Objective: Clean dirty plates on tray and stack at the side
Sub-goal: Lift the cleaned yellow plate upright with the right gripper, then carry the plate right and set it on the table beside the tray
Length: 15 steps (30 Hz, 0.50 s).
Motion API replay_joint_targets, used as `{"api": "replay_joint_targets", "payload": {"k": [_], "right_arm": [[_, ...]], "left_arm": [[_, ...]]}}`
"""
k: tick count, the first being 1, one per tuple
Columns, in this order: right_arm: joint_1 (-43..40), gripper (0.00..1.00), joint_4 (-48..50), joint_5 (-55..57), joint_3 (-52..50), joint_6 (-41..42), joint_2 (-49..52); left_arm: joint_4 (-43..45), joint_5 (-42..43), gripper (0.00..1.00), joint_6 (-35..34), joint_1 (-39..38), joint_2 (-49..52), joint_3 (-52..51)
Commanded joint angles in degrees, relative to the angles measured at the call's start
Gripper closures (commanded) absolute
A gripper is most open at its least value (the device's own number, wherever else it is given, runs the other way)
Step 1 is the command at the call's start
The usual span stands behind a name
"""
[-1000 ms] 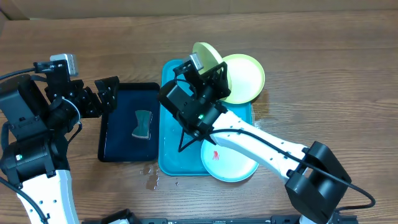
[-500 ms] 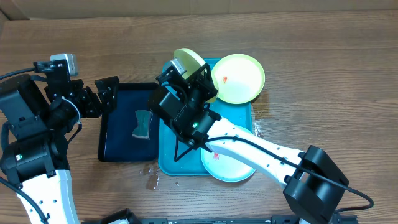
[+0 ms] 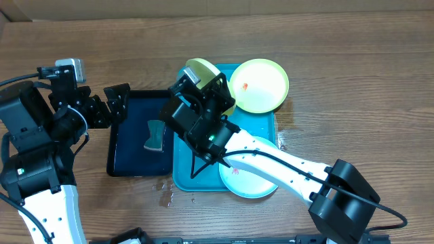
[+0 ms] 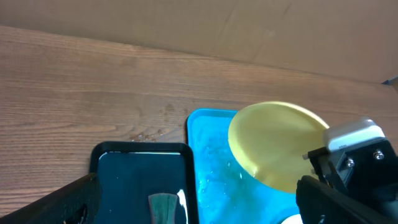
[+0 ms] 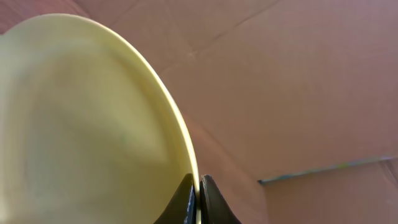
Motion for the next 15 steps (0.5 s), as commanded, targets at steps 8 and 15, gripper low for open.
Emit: {"api": "replay_joint_targets", "payload": {"k": [8,15], "right_arm": [[-11.5,0.96,-14.5,-30.5,3.5,29.1,-7.7],[-25.8,0.96,-13.6,-54.4,4.2,31.0,-18.5]], "left_arm": [[-0.3,0.9,0.0,1.3,0.3,-0.7,0.1],[-1.1,-1.7,0.0,1.3,0.3,-0.7,0.1]]}}
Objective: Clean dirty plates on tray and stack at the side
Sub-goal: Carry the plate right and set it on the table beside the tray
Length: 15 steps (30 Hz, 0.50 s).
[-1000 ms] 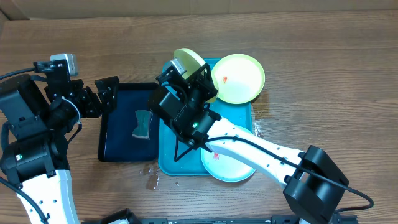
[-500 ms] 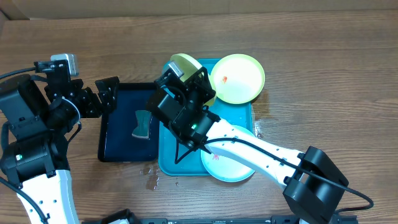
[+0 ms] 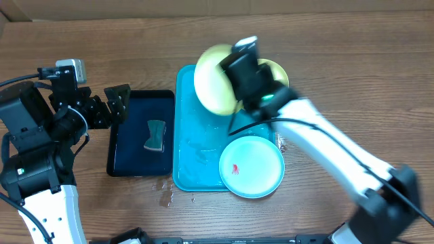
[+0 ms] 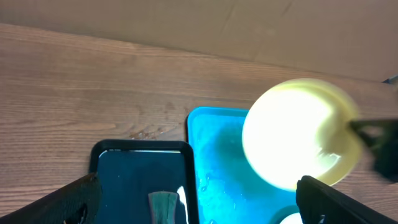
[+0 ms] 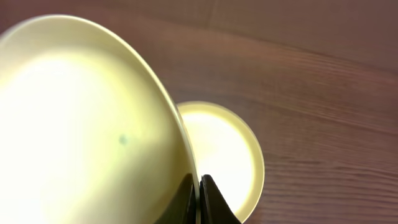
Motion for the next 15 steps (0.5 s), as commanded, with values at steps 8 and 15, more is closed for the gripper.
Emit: {"api": "replay_joint_targets", "payload": {"k": [8,15], "right_arm": [[-31.2,0.96,-8.2,-26.8,2.7,5.4,-14.4],[-52.7,0.96,-11.3,-28.2,-0.2,3.5,-14.0]], "left_arm": [[-2.6,-4.4,0.0,1.1,0.2,-0.7,0.1],[-2.6,-4.3,0.0,1.1,0.2,-0.7,0.1]]}}
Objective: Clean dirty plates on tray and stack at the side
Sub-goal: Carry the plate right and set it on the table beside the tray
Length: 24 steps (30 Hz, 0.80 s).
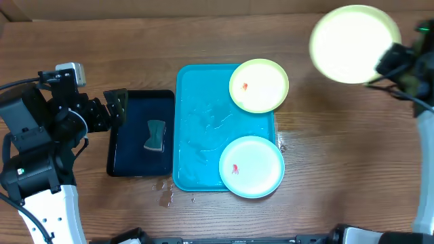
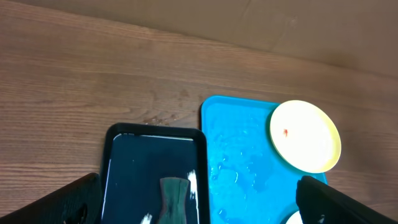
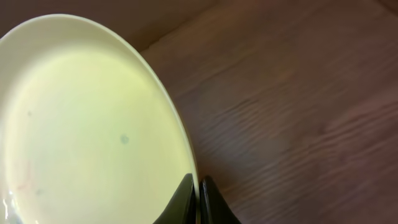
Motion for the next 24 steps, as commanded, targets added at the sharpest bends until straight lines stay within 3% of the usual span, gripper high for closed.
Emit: {"api": "replay_joint_targets", "payload": {"k": [1,5,12,24], "right_arm": [[-8.7,0.96,1.9,-3.2,-3.0,-1.9,0.2],[-12.9,0.96,4.1,-5.9,-7.1,-5.0,2.7],[-19.6,0.96,7.3,-15.6,-12.4,-3.4,11.1],[-18.9,0.96,10.2,-15.3,-16.4,-5.6,19.1]], "left_arm": [[0.0,-0.5,0.0,1.1,0.2,-0.7,0.1],[0.0,-0.6,0.0,1.1,0.2,-0.7,0.1],[-1.2,-0.8,0.0,1.3,0.2,-0.7,0.1],[-1.3,-0.7,0.0,1.5,0.2,-0.7,0.1]]}}
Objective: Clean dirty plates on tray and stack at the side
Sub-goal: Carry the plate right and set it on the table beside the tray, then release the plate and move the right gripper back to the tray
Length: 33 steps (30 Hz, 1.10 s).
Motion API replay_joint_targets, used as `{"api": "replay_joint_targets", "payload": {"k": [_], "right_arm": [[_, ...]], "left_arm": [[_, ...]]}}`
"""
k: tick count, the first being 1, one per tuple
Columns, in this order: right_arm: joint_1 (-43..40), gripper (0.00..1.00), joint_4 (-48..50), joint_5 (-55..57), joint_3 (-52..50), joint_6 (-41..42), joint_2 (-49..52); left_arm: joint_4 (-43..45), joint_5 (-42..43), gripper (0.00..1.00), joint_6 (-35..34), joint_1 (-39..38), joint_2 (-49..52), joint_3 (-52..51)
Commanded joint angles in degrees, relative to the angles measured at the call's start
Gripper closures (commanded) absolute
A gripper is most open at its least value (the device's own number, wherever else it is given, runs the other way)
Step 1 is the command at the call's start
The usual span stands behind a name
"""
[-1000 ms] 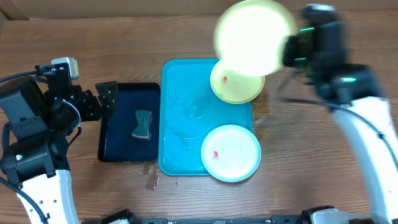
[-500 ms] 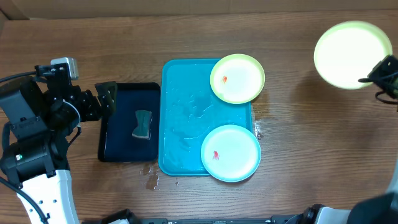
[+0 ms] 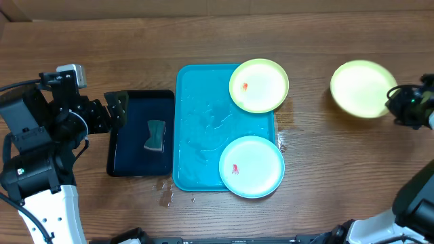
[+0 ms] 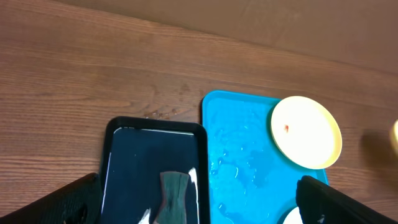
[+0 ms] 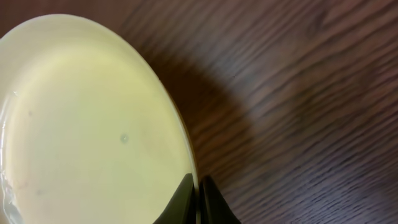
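My right gripper (image 5: 197,199) is shut on the rim of a pale yellow plate (image 3: 361,88), low over the bare table at the far right; the same plate (image 5: 93,124) fills the right wrist view. On the blue tray (image 3: 203,135) lie a yellow-green plate (image 3: 259,85) with a red spot and a light blue plate (image 3: 251,167) with a red spot. A green sponge (image 3: 156,135) lies in the black basin (image 3: 122,129). My left gripper (image 4: 199,205) stands open above the basin.
Water drops lie on the wood in front of the tray (image 3: 166,193) and by its right edge (image 3: 281,144). Brown wood table (image 3: 339,176) stretches to the right of the tray, under the held plate.
My right gripper, still shut on the yellow plate, has come lower and slightly forward at the far right of the table. The left arm is unmoved.
My right gripper held the yellow plate on edge over the tray's back left. Then it held it over the tray's back, beside the yellow-green plate. Then the plate was high over the table's far right, and now low over the wood there.
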Motion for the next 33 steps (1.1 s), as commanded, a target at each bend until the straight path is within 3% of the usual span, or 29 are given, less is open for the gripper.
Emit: {"api": "replay_joint_targets", "payload": {"k": [1,11,14,15,16,17,23,27,33], "right_arm": [[0.2,0.96,1.0,-1.0,-1.3,-0.7,1.4],[0.3,0.96,2.3,1.5,-3.1,-0.7,1.4],[0.5,0.79,2.0,1.4,-3.3,-0.7,1.4],[0.8,0.64,1.6,1.4,-3.3,-0.7,1.4],[1.1,0.62,1.3,1.4,-3.3,-0.7,1.4],[1.9,0.51,0.4,1.4,-3.1,-0.7,1.4],[6.0,0.46,-3.3,1.4,1.8,-0.7,-3.5],[15.0,0.41,-1.0,1.4,3.9,-1.6,-10.3],[27.9,0.37,0.5,2.6,3.6,-1.7,-7.0]], "left_arm": [[0.1,-0.3,0.0,1.5,0.2,-0.7,0.1],[0.3,-0.4,0.0,1.6,0.2,-0.7,0.1],[0.5,-0.3,0.0,1.5,0.2,-0.7,0.1],[0.5,-0.3,0.0,1.5,0.2,-0.7,0.1],[0.5,-0.3,0.0,1.5,0.2,-0.7,0.1],[0.5,-0.3,0.0,1.5,0.2,-0.7,0.1],[0.5,-0.3,0.0,1.6,0.2,-0.7,0.1],[0.5,-0.6,0.0,1.5,0.2,-0.7,0.1],[0.5,-0.6,0.0,1.5,0.2,-0.7,0.1]]}}
